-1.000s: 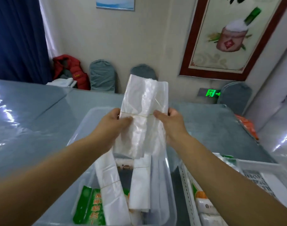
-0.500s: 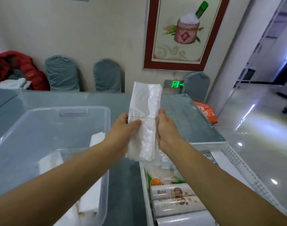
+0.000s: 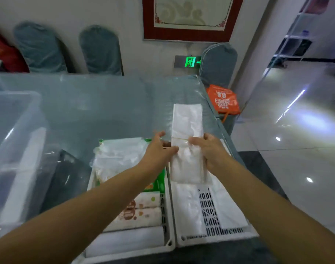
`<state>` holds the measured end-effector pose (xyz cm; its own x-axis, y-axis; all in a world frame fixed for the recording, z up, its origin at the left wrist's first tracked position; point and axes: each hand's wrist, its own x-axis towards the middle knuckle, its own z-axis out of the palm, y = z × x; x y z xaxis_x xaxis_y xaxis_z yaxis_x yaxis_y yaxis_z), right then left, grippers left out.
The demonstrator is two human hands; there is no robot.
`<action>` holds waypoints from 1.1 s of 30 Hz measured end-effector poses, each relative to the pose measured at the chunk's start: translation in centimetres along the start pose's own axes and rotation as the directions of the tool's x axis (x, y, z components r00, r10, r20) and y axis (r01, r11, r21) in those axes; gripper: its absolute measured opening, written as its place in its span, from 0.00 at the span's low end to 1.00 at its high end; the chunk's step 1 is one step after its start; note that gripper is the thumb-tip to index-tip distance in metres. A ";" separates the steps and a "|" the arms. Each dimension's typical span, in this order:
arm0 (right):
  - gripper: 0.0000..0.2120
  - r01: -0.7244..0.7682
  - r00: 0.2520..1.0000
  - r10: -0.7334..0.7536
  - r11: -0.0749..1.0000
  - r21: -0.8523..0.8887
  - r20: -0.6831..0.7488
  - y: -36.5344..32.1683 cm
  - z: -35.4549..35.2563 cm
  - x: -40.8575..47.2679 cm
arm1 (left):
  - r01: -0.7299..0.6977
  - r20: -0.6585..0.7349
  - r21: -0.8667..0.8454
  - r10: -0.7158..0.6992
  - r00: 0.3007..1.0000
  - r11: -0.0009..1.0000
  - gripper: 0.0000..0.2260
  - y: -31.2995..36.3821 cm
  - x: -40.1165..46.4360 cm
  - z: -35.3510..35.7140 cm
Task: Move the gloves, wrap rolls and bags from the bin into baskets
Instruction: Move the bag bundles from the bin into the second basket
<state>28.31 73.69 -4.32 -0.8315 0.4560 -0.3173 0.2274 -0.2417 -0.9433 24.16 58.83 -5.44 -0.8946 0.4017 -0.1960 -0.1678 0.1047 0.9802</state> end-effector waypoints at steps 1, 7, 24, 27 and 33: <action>0.10 -0.022 0.999 0.021 0.999 -0.029 -0.031 0.3 -1.7 0.3 | -0.006 0.013 0.137 0.005 1.000 0.990 0.24 -1.2 0.0 0.8; 0.13 -0.055 0.986 0.015 0.970 -0.238 -0.165 2.5 -9.9 1.1 | -0.372 0.445 0.831 -0.091 0.891 0.413 0.16 -8.5 -1.4 3.0; 0.10 -0.128 0.980 0.016 0.817 -0.563 -0.200 8.9 -13.8 -0.4 | -0.894 0.887 0.312 -0.239 0.395 -0.321 0.10 -10.6 1.3 9.2; 0.09 -0.125 0.983 0.021 0.800 -0.587 -0.181 9.6 -13.5 -0.7 | -0.897 0.858 0.326 -0.305 0.413 -0.298 0.09 -10.1 1.6 9.3; 0.12 -0.147 0.987 0.078 0.793 -0.592 -0.140 11.1 -12.4 -1.0 | -0.901 0.841 0.278 -0.368 0.396 -0.335 0.07 -7.8 1.1 7.2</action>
<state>37.98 81.12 -15.72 -0.7319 0.5514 -0.4003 0.6021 0.2483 -0.7588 27.50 64.97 -13.50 0.0558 0.8860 -0.4603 0.9768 -0.1440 -0.1587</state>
